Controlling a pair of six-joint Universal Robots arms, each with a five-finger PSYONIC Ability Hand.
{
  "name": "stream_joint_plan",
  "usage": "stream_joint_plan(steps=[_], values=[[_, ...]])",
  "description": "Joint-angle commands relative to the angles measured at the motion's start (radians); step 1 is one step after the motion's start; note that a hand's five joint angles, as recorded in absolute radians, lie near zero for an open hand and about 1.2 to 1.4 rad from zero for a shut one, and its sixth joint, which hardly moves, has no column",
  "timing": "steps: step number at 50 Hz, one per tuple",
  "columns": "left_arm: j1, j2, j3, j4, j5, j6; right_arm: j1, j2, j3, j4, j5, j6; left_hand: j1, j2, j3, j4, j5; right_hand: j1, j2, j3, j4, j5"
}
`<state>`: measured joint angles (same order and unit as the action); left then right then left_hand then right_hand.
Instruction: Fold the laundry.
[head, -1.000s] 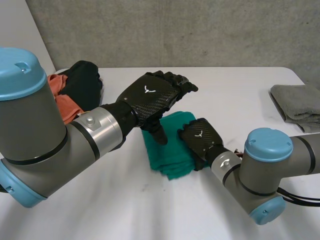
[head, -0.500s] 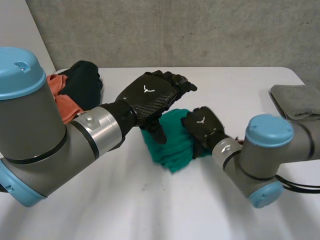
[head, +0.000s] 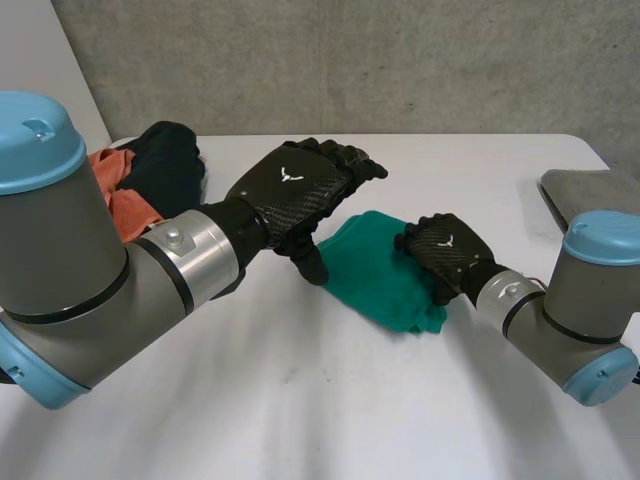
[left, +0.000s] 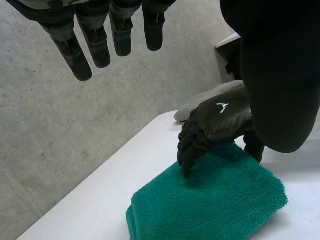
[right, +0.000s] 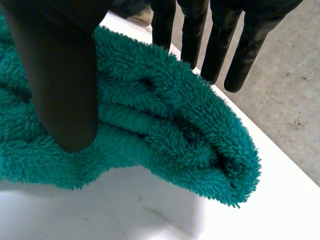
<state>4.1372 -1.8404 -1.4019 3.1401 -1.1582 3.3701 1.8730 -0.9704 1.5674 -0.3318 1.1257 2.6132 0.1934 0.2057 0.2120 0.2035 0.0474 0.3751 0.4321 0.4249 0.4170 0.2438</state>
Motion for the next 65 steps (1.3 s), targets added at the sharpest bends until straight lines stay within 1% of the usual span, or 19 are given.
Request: stream_joint_plan(steps=[1,9,19,21,22,26,27,30,35,38,42,43,46,47,51,54,56,58,65], values=[[0.001,-0.002,0.0,0.0,0.0,0.0,-0.031,-0.013,0.008,-0.001,-0.029,-0.156,0.026,0.014,0.007,0.016,-0.003,0.042,-0.015,-0.008,0.0,-0.002],[0.001,-0.011,0.0,0.0,0.0,0.0,-0.066,0.012,0.003,-0.003,-0.124,-0.312,0.026,0.014,0.007,0.016,-0.003,0.045,-0.012,-0.005,0.003,0.001],[0.001,-0.013,0.0,0.0,0.002,0.0,-0.057,0.093,-0.038,-0.007,-0.135,-0.348,0.026,0.014,0.007,0.016,-0.003,0.053,-0.004,0.004,0.011,0.01],[0.001,-0.013,0.0,0.0,0.002,0.0,-0.055,0.108,-0.061,-0.003,-0.127,-0.348,0.026,0.014,0.007,0.016,-0.003,0.1,0.043,0.05,0.058,0.057],[0.001,-0.013,0.0,0.0,0.002,0.0,-0.055,0.11,-0.067,-0.001,-0.126,-0.346,0.026,0.014,0.007,0.016,-0.003,0.156,0.099,0.106,0.114,0.112],[0.003,-0.013,0.0,0.0,0.002,0.0,-0.051,0.108,-0.09,-0.009,-0.133,-0.32,0.026,0.014,0.007,0.016,-0.003,0.996,0.94,0.947,0.955,0.953],[0.003,-0.013,0.0,0.0,0.002,0.0,-0.051,0.105,-0.101,-0.012,-0.132,-0.302,0.026,0.014,0.007,0.016,-0.003,1.021,0.964,0.971,0.979,0.978],[0.003,-0.011,0.0,0.0,0.002,0.0,-0.052,0.102,-0.122,-0.013,-0.13,-0.256,0.026,0.014,0.007,0.016,-0.003,1.021,0.964,0.971,0.979,0.978],[0.003,-0.008,0.001,0.003,0.002,0.0,-0.061,0.082,-0.185,-0.013,-0.116,-0.121,0.026,0.014,0.007,0.016,-0.003,1.021,0.964,0.971,0.979,0.978],[0.009,-0.008,0.001,0.003,0.002,0.0,-0.064,0.082,-0.219,-0.018,-0.104,-0.078,0.026,0.014,0.007,0.016,-0.003,1.021,0.964,0.971,0.979,0.978],[0.015,-0.008,0.001,0.003,0.002,0.0,-0.066,0.07,-0.277,-0.049,-0.046,-0.051,0.026,0.014,0.007,0.016,-0.003,1.021,0.964,0.971,0.979,0.978],[0.015,-0.007,0.001,0.003,0.002,0.0,-0.069,0.058,-0.306,-0.073,-0.014,-0.045,0.029,0.017,0.01,0.019,0.0,1.021,0.964,0.971,0.979,0.978],[0.015,-0.005,0.001,0.003,0.002,0.0,-0.092,0.033,-0.343,-0.116,0.028,-0.033,0.026,0.014,0.007,0.016,-0.003,1.021,0.964,0.971,0.979,0.978],[0.015,-0.005,0.001,0.003,0.002,0.0,-0.116,0.019,-0.366,-0.145,0.054,-0.019,0.026,0.014,0.007,0.016,-0.003,1.021,0.964,0.971,0.979,0.978],[0.015,-0.003,0.001,0.003,0.002,0.0,-0.169,0.002,-0.449,-0.191,0.078,0.04,0.029,0.017,0.01,0.019,0.0,1.021,0.964,0.971,0.979,0.978],[0.015,-0.003,0.001,0.003,0.002,0.0,-0.209,0.01,-0.507,-0.193,0.077,0.07,0.029,0.017,0.01,0.019,0.0,1.021,0.964,0.971,0.979,0.978],[0.015,-0.002,0.001,0.0,0.002,0.0,-0.264,0.022,-0.558,-0.193,0.075,0.08,0.029,0.017,0.01,0.019,0.0,1.021,0.964,0.971,0.979,0.978],[0.014,-0.003,0.001,0.0,0.002,0.0,-0.319,0.05,-0.599,-0.197,0.075,0.082,0.029,0.017,0.01,0.019,0.0,1.021,0.964,0.971,0.979,0.978],[0.012,-0.002,0.0,0.003,0.002,0.0,-0.44,0.154,-0.656,-0.208,0.055,0.079,0.029,0.017,0.01,0.019,0.0,1.021,0.964,0.971,0.979,0.978]])
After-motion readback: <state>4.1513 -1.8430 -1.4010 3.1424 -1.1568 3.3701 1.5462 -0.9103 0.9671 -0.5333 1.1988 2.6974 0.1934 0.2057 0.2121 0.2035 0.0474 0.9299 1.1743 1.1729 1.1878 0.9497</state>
